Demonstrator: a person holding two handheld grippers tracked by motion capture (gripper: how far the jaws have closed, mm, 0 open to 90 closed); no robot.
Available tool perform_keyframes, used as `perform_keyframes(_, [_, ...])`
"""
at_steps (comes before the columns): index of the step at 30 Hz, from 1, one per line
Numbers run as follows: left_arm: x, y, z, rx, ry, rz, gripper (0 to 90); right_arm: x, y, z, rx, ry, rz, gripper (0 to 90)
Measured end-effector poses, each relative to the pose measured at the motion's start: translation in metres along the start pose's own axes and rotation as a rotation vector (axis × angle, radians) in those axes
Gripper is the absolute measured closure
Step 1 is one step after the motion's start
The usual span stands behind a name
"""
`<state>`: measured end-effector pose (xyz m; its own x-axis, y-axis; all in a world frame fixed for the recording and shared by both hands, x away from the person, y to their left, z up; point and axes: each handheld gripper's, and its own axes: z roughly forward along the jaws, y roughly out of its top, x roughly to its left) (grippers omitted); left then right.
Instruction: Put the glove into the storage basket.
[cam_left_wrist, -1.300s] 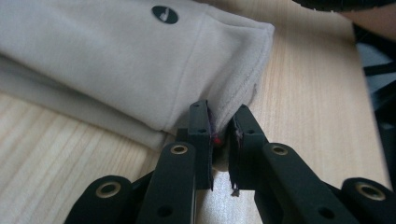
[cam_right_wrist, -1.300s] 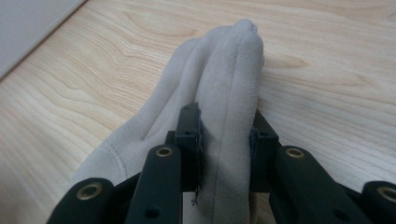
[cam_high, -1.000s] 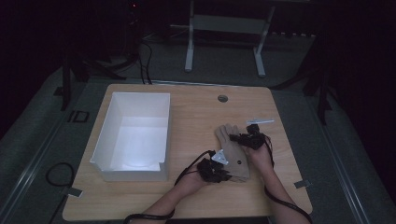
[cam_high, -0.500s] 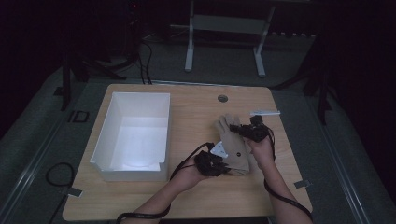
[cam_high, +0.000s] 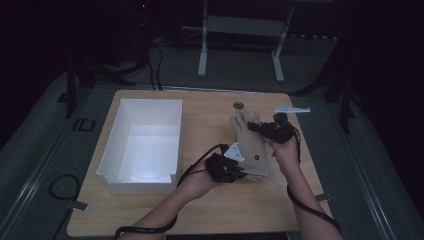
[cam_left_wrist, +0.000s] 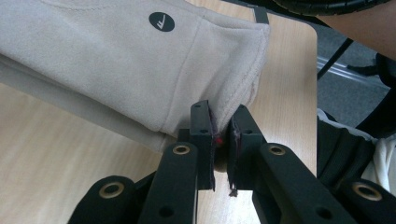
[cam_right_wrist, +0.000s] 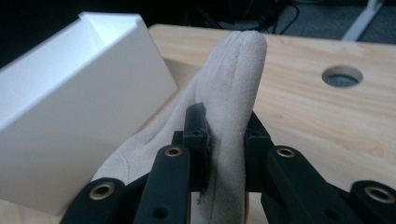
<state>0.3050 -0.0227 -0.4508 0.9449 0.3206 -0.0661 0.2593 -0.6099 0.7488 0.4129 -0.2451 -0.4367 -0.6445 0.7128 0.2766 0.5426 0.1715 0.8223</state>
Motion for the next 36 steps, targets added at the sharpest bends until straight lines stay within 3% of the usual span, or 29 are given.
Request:
perform_keyframes(7, [0.001,0.014,-0.024,0.016,0.039,0.028,83.0,0.01,0.021,-0.008,-0.03,0.0,-0.013,77.5])
perform_keyframes(12, [0.005,0.016,-0.039,0.01,0.052,0.024,83.0,0.017,0.033,-0.007,-0.037,0.007,-0.024,77.5])
perform_keyframes(22, [0.009,0.006,-0.059,0.006,0.078,0.004,82.9,0.036,0.05,0.002,-0.039,0.034,-0.045,77.5])
perform_keyframes(36, [0.015,-0.014,-0.107,0.006,0.137,-0.015,83.0,0.072,0.072,0.032,-0.037,0.085,-0.08,77.6])
